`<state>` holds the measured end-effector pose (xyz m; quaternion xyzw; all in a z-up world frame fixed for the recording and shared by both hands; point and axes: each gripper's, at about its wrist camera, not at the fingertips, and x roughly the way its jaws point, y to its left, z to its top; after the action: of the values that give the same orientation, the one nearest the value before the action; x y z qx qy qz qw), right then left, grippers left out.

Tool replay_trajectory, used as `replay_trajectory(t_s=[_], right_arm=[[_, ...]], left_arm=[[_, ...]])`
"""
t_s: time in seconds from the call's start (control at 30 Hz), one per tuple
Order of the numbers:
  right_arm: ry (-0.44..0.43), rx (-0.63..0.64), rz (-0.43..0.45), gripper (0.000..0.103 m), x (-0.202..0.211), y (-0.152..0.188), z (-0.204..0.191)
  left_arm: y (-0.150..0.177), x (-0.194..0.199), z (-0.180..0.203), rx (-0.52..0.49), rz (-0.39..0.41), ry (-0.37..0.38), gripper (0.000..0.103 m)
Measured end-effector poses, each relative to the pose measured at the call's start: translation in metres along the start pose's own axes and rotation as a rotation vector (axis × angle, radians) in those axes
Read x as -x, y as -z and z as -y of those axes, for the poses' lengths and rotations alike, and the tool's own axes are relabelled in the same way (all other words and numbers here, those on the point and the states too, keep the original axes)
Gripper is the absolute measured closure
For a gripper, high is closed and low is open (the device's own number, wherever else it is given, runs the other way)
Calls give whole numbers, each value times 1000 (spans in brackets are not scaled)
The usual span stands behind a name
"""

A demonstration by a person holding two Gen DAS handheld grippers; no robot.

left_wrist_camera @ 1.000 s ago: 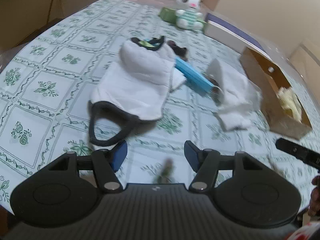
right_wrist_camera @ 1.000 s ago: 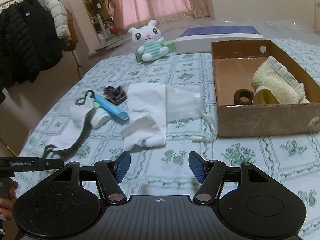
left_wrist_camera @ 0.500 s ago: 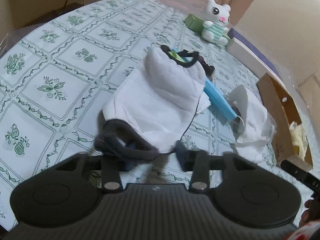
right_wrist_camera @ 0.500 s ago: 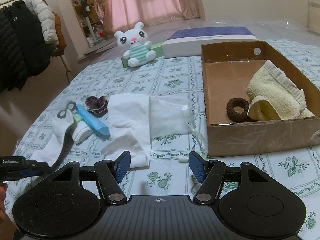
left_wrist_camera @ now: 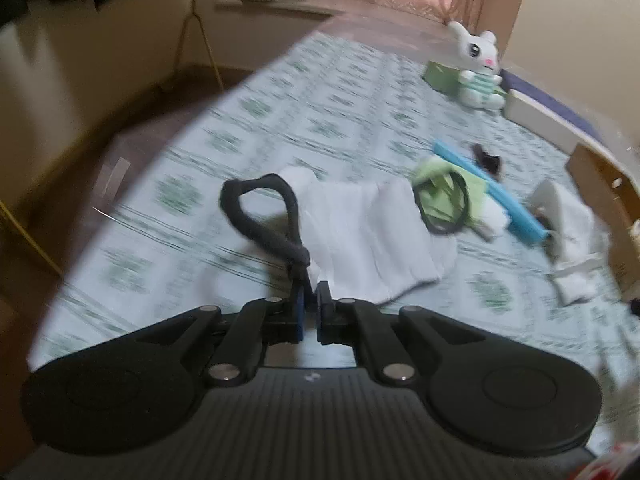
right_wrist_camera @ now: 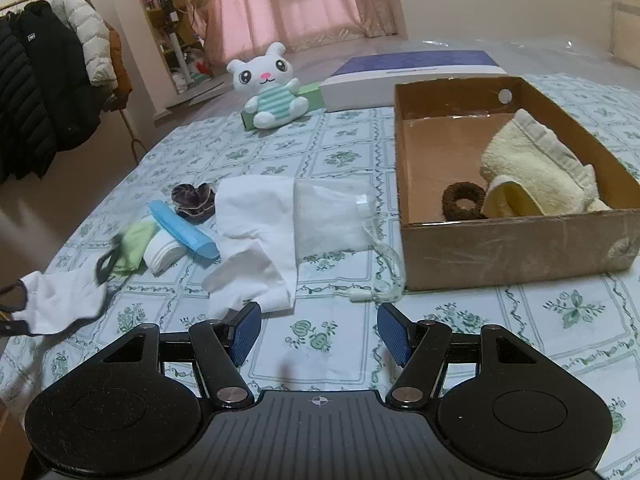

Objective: Organize soft objects
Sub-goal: 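Move the left gripper to the white face mask's black strap, then grasp the face mask strap with the left gripper and lift it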

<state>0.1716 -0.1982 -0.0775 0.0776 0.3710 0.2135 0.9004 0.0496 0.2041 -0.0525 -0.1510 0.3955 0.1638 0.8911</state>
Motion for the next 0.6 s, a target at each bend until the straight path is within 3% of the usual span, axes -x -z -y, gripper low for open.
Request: replay_trajectory(t_s=[0.23,0.43,0.6], right_arm=[[6,4,7,39,5,1,-1],[6,13,4,39,1,-2,-4],[-2,25,0,39,-9,-5,-7]], left_arm=[[-16,17,-15,-123,69,-113,99],[-31,-1,21,-191,109,-10,99],[-24,-39,49,-191,37,74,99]])
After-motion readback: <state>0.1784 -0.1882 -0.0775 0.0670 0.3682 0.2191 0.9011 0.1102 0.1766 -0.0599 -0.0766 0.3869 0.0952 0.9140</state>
